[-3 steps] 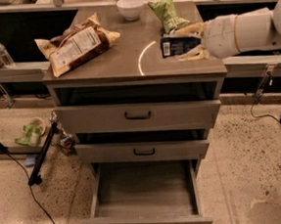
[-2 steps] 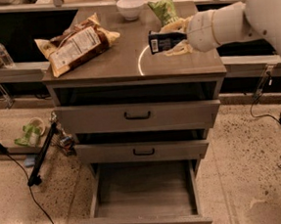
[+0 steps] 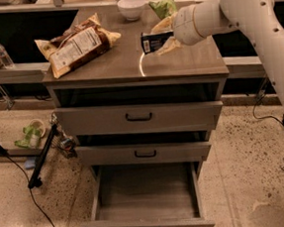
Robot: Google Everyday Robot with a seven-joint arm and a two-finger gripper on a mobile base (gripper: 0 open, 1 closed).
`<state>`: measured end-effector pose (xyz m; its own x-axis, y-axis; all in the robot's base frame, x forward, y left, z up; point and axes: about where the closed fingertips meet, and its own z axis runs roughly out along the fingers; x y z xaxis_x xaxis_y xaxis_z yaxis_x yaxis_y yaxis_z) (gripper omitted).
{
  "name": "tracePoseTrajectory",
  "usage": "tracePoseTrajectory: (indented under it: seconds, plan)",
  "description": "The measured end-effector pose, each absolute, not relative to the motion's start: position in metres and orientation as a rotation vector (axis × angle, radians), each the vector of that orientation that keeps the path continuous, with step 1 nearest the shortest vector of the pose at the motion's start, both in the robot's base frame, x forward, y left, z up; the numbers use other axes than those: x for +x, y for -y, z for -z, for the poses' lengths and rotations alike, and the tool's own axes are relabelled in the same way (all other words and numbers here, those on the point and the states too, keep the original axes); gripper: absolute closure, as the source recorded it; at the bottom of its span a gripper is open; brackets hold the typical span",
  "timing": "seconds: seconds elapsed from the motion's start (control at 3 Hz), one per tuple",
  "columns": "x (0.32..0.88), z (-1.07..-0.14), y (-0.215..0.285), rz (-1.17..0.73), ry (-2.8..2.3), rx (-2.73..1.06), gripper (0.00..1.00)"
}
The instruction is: Pick rxbar blueberry from bottom drawer and place on counter
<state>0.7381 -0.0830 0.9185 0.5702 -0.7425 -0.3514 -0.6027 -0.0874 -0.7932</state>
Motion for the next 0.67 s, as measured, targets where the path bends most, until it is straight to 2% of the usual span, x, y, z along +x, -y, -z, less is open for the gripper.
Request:
tracePoseTrajectory:
  seconds: [0.33,0.67]
  plan:
    - [0.7482,-0.922,0.0828,0.185,-1.115,-1.771,0.1]
    - [0.7516,-0.9244,0.0837,0.189,-1.114,-1.757,0.0]
